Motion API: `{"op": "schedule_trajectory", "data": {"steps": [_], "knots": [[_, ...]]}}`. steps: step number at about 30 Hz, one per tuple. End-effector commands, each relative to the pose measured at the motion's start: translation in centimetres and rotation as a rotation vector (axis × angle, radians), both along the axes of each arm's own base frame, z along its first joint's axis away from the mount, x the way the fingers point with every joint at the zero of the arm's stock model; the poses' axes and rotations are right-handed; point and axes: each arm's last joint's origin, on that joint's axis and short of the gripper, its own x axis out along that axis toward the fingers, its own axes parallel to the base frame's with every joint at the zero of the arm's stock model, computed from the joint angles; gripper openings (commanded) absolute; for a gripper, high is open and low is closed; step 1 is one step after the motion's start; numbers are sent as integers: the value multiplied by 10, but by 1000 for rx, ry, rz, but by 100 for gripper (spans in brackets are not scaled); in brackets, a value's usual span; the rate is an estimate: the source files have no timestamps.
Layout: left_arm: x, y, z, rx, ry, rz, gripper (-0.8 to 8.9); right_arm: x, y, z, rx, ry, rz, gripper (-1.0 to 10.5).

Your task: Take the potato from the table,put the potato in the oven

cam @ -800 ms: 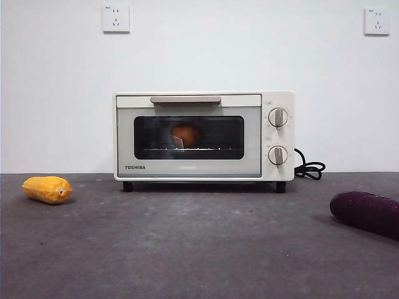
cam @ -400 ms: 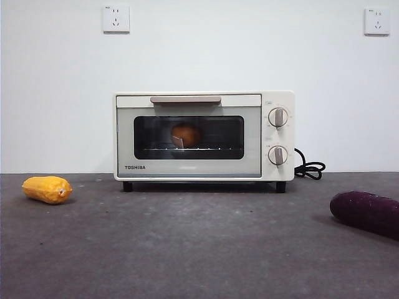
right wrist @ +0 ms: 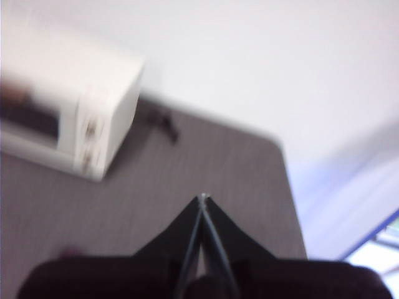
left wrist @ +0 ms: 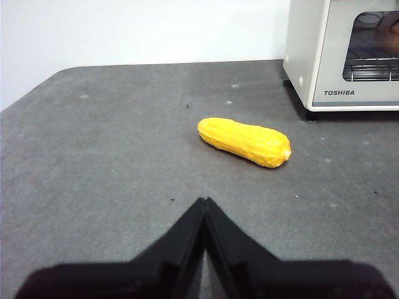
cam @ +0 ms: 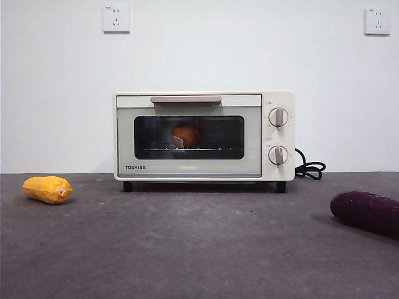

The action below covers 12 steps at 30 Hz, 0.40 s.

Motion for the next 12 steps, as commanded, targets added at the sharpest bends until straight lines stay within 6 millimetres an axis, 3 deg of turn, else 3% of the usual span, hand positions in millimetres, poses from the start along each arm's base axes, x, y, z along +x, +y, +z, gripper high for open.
{"op": "schedule_trajectory", "data": {"steps": [1,5,12], "knots": [[1,0,-3,-6,-1,7,-4,10,3,-12,48,-132,-20,2],[1,0,-3,-6,-1,7,-4,25,7,-50,91,-246,-50,2],[1,0,-3,-6,0,7,-4,50,12,-157,164,-367,118,2]]}}
